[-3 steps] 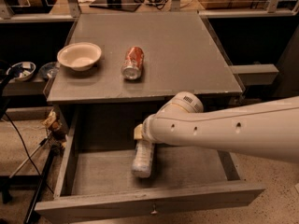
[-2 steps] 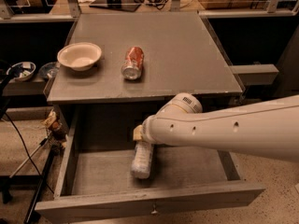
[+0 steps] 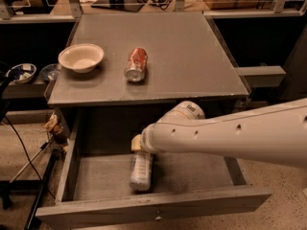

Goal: Place blue plastic bottle into top drawer

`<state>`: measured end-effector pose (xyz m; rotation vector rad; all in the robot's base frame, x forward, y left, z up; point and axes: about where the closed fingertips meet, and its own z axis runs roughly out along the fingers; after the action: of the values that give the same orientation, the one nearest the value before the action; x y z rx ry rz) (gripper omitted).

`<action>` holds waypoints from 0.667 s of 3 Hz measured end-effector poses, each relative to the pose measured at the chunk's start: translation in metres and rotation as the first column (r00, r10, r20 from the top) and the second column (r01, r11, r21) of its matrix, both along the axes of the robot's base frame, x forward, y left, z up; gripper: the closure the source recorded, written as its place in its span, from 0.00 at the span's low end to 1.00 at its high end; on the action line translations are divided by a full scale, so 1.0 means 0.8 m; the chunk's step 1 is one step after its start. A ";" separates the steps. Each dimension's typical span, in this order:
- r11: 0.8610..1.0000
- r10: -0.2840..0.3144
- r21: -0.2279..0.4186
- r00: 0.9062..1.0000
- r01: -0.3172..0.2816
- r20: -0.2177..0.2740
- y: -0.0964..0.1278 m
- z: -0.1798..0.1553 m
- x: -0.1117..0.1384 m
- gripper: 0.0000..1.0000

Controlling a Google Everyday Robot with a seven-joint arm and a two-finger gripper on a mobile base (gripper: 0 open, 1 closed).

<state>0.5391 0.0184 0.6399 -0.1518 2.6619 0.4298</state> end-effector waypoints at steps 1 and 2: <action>1.000 0.012 0.000 1.000 -0.012 0.001 0.001 0.001 -0.002 0.79; 1.000 0.012 0.000 1.000 -0.012 0.001 0.001 0.001 -0.002 0.56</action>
Offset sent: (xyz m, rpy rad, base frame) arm -0.0012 0.0011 0.0009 -0.0002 -0.0011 0.0121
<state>0.5379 0.0194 0.6409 -0.1683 2.6611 0.4332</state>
